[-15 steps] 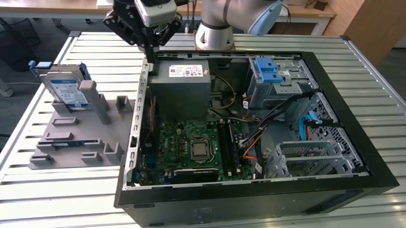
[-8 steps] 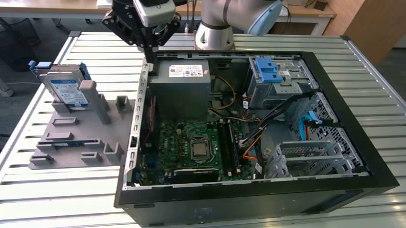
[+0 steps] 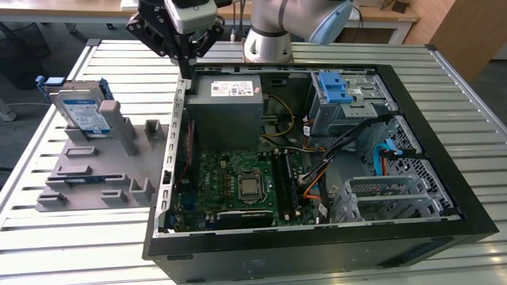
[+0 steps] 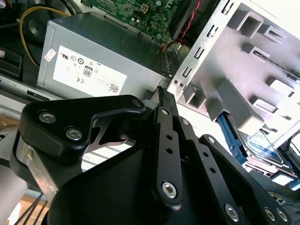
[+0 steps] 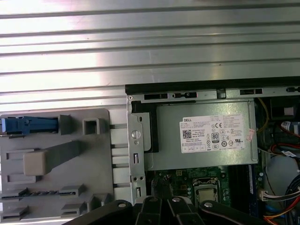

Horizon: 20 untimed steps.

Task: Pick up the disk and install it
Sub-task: 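Reach for the disk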

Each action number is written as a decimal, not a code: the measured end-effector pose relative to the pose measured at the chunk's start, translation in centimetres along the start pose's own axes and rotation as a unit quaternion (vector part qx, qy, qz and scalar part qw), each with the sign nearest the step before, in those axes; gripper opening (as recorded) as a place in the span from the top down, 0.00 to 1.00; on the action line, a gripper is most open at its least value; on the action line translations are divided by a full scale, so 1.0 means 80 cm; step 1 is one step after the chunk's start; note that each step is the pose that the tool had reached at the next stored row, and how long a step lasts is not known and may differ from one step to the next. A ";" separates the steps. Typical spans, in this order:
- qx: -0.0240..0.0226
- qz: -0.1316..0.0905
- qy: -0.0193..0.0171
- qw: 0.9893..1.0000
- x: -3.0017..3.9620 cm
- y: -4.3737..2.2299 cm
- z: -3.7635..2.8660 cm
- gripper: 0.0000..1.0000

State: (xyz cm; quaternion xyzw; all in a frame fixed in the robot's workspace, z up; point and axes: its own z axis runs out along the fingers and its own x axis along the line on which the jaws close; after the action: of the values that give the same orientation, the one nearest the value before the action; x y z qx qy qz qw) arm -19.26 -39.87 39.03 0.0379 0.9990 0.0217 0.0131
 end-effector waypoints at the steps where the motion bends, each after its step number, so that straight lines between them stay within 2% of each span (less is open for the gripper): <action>1: 0.000 0.000 0.000 1.000 0.0003 0.0000 0.0000 0.89; 20: 0.000 0.000 0.000 1.000 0.0055 -0.0004 0.0003 0.89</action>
State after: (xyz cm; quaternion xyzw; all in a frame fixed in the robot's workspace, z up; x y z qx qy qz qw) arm -19.70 -39.88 38.99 0.0379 0.9990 0.0217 0.0131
